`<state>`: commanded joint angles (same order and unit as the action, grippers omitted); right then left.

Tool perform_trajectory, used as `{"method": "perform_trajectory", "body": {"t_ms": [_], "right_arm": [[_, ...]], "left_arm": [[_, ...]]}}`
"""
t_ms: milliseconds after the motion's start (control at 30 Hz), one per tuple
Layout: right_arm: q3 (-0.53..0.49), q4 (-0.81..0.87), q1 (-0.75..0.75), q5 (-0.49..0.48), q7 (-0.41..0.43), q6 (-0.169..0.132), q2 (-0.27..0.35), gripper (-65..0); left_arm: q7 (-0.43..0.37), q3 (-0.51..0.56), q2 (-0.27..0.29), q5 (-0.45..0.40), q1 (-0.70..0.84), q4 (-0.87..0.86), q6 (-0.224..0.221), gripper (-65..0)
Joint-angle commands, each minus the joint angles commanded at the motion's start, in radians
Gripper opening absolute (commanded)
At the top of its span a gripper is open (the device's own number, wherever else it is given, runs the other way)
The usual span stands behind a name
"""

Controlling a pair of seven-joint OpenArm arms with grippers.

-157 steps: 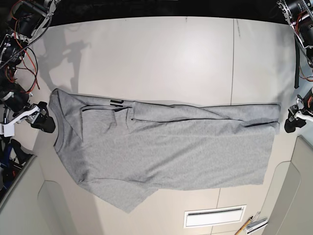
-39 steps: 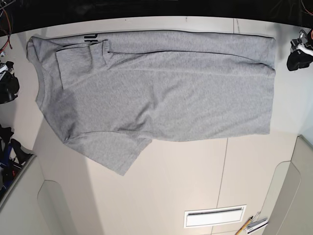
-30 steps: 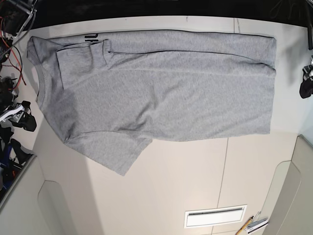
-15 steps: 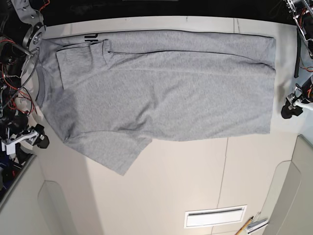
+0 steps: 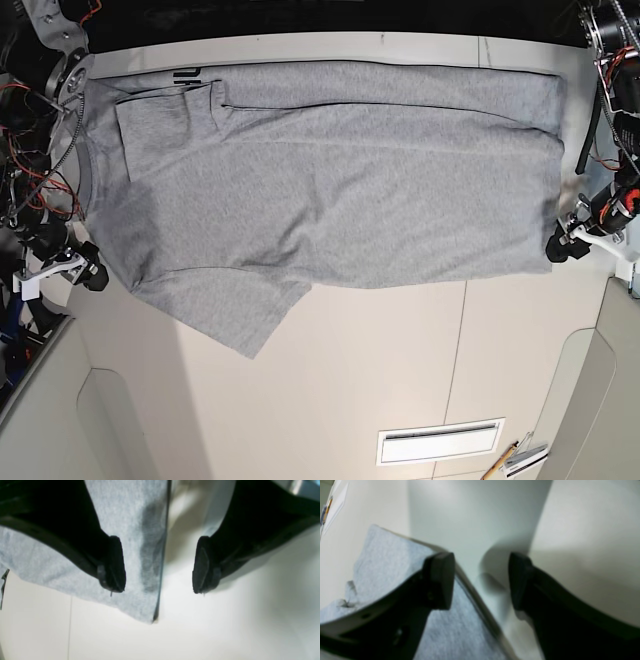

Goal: Fold the T-shirt properly
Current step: 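Lower both grippers and pinch the shirt's opposite side edge, then fold the gripped edge over onto the first fold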

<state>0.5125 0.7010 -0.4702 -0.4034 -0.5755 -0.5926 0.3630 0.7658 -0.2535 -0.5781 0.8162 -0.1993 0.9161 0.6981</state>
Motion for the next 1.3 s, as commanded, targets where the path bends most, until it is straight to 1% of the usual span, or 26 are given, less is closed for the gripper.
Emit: {"method": "perform_trajectory", "body": {"t_ms": [100, 167, 233, 333, 467, 633, 767, 800, 833, 867, 900, 933, 967, 1067, 1100, 1233, 1300], "right_arm": [[-0.078, 0.000, 0.000, -0.001, 0.000, -0.005, 0.000, -30.7], [-0.137, 0.000, 0.000, -0.030, 0.000, -0.006, 0.000, -30.7], [-0.186, 0.000, 0.000, -0.061, -0.001, -0.006, 0.000, -30.7], [-0.232, 0.000, 0.000, -0.075, -0.004, -0.006, -0.001, -30.7], [-0.244, 0.003, 0.000, -0.076, -0.013, -0.014, -0.019, -30.7], [-0.244, 0.003, 0.000, -0.075, -0.039, -0.014, -0.079, -30.8], [-0.244, 0.004, 0.000, -0.075, -0.038, -0.013, -0.089, -31.0], [-0.244, 0.004, 0.000, -0.071, -0.039, -0.013, -0.089, -31.0], [-0.244, 0.004, 0.000, -0.066, -0.039, -0.013, -0.089, -32.2], [-0.244, 0.004, 0.000, -0.062, -0.039, -0.013, -0.089, -36.5], [-0.244, 0.004, 0.000, -0.057, -0.046, -0.013, -0.089, -42.4], [-0.244, 0.004, 0.000, -0.056, -0.057, -0.013, -0.089, -48.4], [-0.244, 0.004, 0.000, -0.056, -0.058, -0.013, -0.089, -53.7], [-0.244, 0.004, 0.000, -0.056, -0.057, -0.013, -0.089, -65.0], [-0.244, 0.004, 0.000, -0.056, -0.057, -0.013, -0.089, -65.0], [-0.244, 0.006, -0.004, -0.057, -0.059, -0.014, -0.089, -65.0], [-0.244, 0.029, -0.003, -0.058, -0.080, -0.014, -0.086, -65.0]], "left_arm": [[-0.007, 0.000, 0.036, -0.036, -0.003, 0.000, 0.000, -19.3], [-0.017, 0.000, 0.051, -0.062, -0.003, 0.000, 0.000, -19.3], [-0.022, 0.000, 0.052, -0.066, -0.003, 0.000, 0.000, -19.3], [-0.021, 0.000, 0.053, -0.066, -0.006, 0.000, 0.000, -19.4], [0.005, 0.000, 0.055, -0.076, -0.016, 0.000, 0.000, -19.4], [0.009, 0.000, 0.058, -0.074, -0.018, 0.000, 0.000, -19.4], [0.010, 0.000, 0.066, -0.074, -0.019, 0.000, 0.000, -20.2], [0.009, 0.000, 0.065, -0.074, -0.020, 0.000, 0.000, -21.7], [0.008, 0.000, 0.065, -0.074, -0.020, 0.000, 0.000, -26.1], [0.008, 0.000, 0.065, -0.074, -0.020, 0.000, 0.000, -32.5], [0.008, 0.000, 0.066, -0.074, -0.020, 0.000, 0.000, -39.7], [0.002, 0.000, 0.066, -0.073, -0.020, 0.000, 0.000, -44.9], [-0.008, 0.000, 0.066, -0.074, -0.020, 0.000, 0.000, -48.5], [-0.036, 0.000, 0.065, -0.094, -0.027, 0.000, 0.000, -61.4], [-0.035, 0.000, 0.065, -0.102, -0.033, 0.000, 0.000, -65.0], [-0.013, 0.000, 0.062, -0.103, -0.068, 0.011, 0.000, -65.0], [-0.012, -0.001, 0.059, -0.103, -0.069, 0.050, 0.000, -65.0]]}}
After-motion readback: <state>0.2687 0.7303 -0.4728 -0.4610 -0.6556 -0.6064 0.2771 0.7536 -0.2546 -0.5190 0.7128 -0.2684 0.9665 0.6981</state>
